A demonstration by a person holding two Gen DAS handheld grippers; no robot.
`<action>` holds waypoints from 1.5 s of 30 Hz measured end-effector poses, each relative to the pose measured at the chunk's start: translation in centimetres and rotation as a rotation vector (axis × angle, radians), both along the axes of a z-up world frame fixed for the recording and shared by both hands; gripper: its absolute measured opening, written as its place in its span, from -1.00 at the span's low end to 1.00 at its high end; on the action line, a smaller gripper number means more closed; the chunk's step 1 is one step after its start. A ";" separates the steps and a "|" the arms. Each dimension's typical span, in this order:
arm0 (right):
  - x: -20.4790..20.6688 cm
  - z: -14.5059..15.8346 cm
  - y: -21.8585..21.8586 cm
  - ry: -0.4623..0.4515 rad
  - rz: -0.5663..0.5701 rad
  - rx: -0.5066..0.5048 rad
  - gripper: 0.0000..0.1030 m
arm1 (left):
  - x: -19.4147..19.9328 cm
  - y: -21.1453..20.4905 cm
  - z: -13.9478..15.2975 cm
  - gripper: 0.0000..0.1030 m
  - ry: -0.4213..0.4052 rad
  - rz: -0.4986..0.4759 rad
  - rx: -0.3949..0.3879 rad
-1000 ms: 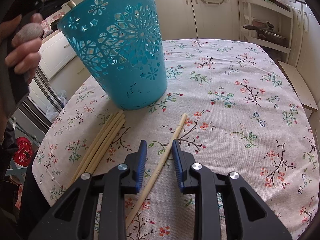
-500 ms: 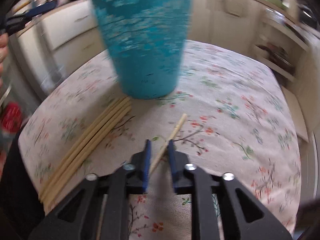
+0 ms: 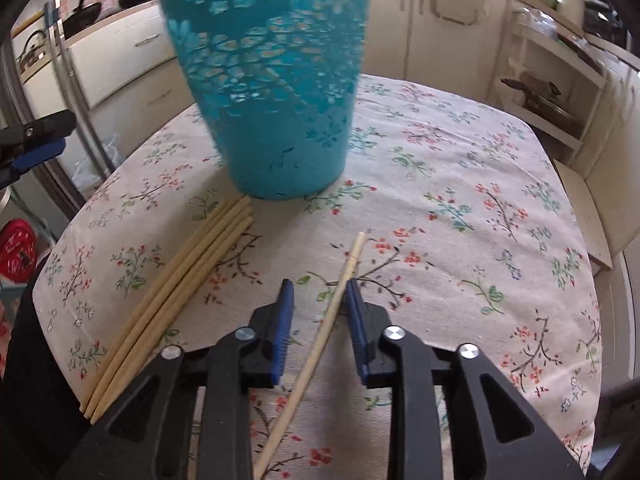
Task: Organize utensils
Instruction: 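Open the left tool to release the chopstick and withdraw it, then grasp the loose wooden chopstick with the right tool, then lift the chopstick over the teal basket and open the right tool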
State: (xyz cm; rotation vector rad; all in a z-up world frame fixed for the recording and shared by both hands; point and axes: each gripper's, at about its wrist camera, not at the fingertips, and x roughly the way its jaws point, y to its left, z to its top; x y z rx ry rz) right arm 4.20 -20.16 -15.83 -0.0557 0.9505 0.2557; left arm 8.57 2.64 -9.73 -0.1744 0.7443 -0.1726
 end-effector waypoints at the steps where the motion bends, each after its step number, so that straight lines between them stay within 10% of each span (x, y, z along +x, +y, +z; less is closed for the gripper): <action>1: 0.1 0.1 0.1 0.011 0.035 -0.005 -0.79 | -0.3 0.1 0.0 0.32 0.003 -0.001 0.000; 26: -0.3 0.7 0.4 0.093 0.000 -0.042 -0.88 | -4.5 0.1 3.1 0.42 -0.016 -0.058 0.017; 45: -2.4 3.9 -3.1 0.026 -0.113 0.263 -0.89 | -5.2 -0.3 2.8 0.42 0.007 -0.067 0.041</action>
